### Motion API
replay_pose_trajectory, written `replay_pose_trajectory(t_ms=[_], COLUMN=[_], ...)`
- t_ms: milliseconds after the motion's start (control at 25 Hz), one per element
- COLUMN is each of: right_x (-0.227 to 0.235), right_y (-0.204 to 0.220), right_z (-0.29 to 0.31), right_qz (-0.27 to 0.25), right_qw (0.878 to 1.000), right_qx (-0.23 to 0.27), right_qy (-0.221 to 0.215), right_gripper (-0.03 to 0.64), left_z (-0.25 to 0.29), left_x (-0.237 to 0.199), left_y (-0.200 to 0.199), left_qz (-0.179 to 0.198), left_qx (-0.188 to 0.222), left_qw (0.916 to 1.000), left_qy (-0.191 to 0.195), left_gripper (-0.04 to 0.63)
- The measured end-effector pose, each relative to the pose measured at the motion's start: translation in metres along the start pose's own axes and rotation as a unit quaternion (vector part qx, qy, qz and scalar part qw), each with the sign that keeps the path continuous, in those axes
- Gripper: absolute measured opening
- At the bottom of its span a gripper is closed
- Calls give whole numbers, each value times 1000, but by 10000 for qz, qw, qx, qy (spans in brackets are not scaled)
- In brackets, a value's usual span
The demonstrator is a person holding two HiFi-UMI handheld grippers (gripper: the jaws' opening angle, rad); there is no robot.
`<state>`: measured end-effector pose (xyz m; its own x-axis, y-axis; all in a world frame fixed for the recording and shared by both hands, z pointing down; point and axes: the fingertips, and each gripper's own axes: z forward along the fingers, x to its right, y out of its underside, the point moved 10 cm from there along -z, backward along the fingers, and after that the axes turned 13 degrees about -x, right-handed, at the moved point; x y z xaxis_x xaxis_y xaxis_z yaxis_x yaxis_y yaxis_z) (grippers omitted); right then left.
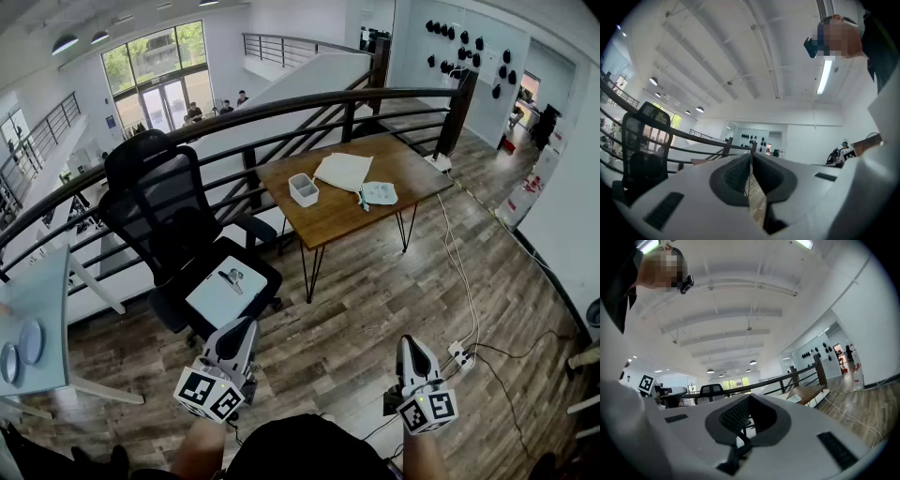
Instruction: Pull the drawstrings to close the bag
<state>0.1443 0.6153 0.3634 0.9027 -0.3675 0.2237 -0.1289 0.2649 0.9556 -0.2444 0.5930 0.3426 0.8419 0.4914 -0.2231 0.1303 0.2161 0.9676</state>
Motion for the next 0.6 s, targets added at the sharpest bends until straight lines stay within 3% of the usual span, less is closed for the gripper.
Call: replay_pose_trajectory(t_ms=[440,600], right_x=[0,-1], right_y=[5,8], right_z=[8,4], right_qz=[6,291], right_qw=[9998,9994], right_qx=[-176,-160], right_qy=[124,-12], right_gripper=[-9,-7], left_z=[-2,-1], left_x=[-16,-12], left_y=[2,3], left_qz=[-206,-307], left_qx=[-64,1], left_qw=[9998,9995], left_qy=[-35,110], left_gripper=[26,26])
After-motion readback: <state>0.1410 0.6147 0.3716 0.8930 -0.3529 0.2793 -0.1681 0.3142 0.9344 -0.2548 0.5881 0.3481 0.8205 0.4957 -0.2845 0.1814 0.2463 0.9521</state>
